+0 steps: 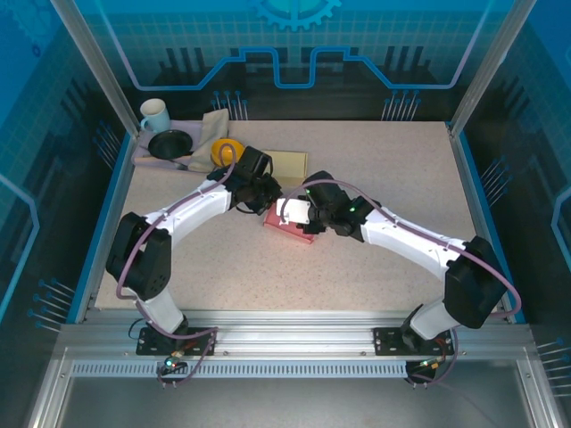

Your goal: Fold the paper box

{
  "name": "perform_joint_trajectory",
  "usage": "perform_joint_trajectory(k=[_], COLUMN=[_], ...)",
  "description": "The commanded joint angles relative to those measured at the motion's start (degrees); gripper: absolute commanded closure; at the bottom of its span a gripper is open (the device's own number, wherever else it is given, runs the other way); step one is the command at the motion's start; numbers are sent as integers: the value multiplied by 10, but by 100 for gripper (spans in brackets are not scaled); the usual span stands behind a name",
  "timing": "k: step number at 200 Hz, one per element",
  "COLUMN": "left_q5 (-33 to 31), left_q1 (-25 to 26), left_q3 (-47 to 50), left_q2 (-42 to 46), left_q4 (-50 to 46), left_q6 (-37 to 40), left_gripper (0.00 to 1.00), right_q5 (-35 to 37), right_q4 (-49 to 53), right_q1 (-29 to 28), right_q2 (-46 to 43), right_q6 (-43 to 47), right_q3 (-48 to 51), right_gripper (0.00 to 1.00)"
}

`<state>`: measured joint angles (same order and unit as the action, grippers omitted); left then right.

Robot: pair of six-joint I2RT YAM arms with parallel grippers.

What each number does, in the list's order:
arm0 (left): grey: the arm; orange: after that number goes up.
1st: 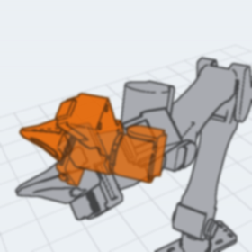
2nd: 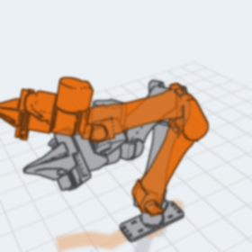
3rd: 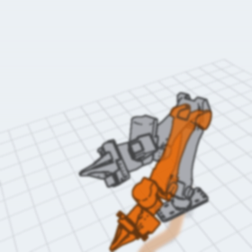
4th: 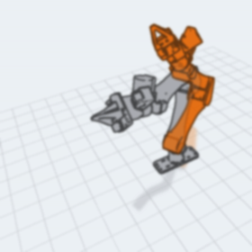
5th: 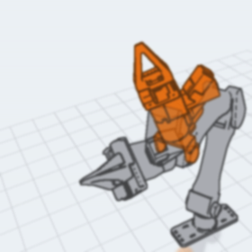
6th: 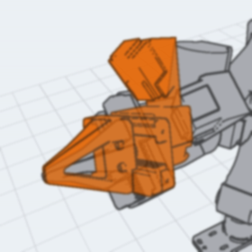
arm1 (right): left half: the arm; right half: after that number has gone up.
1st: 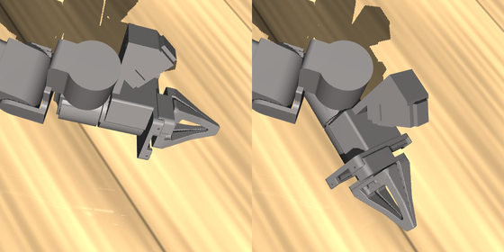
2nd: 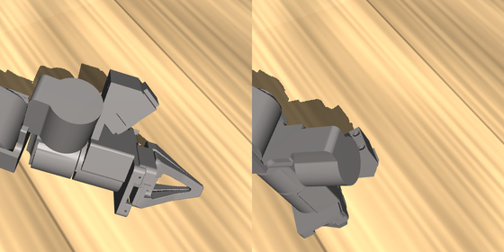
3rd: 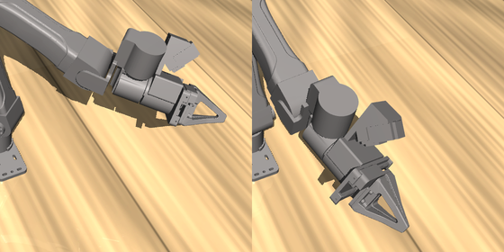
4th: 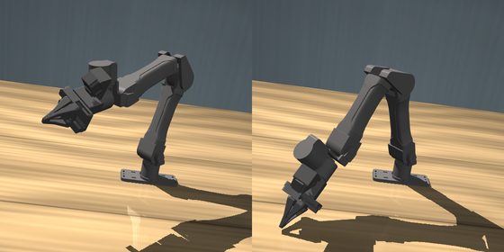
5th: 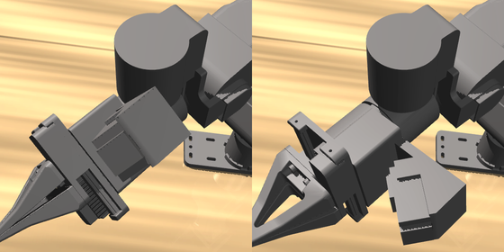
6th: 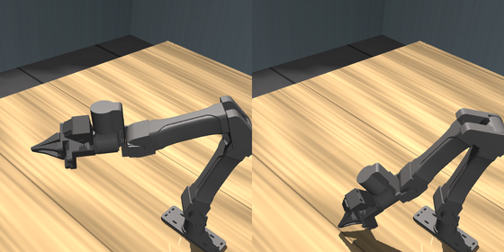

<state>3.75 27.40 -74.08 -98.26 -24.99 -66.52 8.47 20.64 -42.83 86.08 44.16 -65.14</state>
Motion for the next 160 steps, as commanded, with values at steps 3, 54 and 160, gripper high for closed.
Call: perform_joint_trajectory(k=[3, 54, 160], left_q5=[-26, -33, 23], left_q1=[4, -11, -29], left_q3=[12, 14, 20], left_q2=[12, 7, 48], left_q4=[-13, -19, 4], left_q6=[12, 14, -24], left_gripper=[91, 90, 90], right_q5=[-5, 19, -129], right_q4=[41, 80, 22], right_q1=[17, 105, 187], right_q2=[-12, -95, 22], right_q6=[-108, -324, -544], right_q3=[-51, -34, 53], right_gripper=[58, 53, 57])
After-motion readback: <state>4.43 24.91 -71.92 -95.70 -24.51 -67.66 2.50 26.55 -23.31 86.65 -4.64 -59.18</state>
